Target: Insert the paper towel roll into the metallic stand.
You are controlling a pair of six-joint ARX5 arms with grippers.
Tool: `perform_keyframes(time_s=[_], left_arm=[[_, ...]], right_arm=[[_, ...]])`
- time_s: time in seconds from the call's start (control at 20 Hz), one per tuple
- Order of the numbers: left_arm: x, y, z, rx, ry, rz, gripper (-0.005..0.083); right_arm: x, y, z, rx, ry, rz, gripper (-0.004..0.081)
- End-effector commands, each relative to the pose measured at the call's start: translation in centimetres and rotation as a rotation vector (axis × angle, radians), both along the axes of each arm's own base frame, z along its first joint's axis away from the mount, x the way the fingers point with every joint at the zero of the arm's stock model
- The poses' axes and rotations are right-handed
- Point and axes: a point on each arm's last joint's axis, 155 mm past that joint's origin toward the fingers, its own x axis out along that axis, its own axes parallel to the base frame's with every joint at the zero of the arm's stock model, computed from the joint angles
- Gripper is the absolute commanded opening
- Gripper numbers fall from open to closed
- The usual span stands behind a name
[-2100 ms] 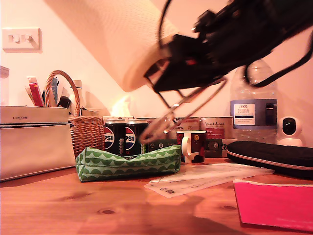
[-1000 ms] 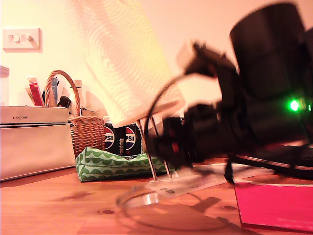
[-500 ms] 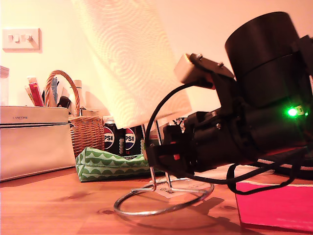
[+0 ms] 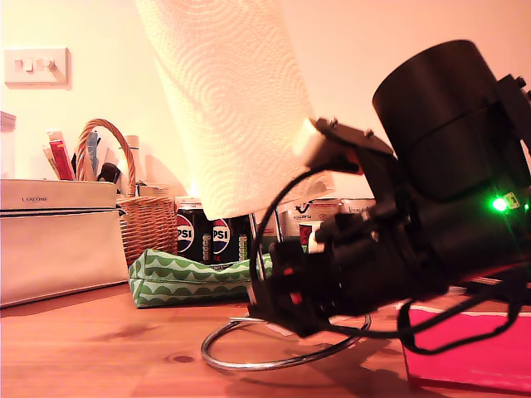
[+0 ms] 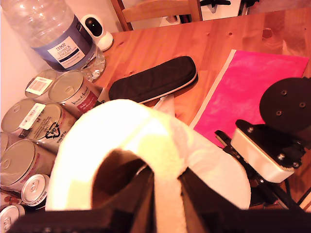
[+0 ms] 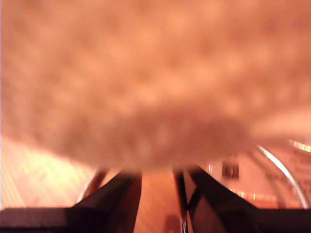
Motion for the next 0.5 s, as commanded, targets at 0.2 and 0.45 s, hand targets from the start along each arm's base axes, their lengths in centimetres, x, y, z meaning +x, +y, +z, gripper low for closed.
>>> perform_keyframes(time_s=[0.2, 0.45], left_arm=[[0.2, -0.9, 0.8, -0.014, -0.028, -0.022, -0.0024], [0.3, -1.0, 0.6, -0.006, -0.026, -0.023, -0.0024]], right_arm=[[0.1, -1.0, 0.8, -0.030, -0.014, -0.045, 0.0235], [0.3, -2.0, 1.8, -0.083, -0.036, -0.070, 0.0236]])
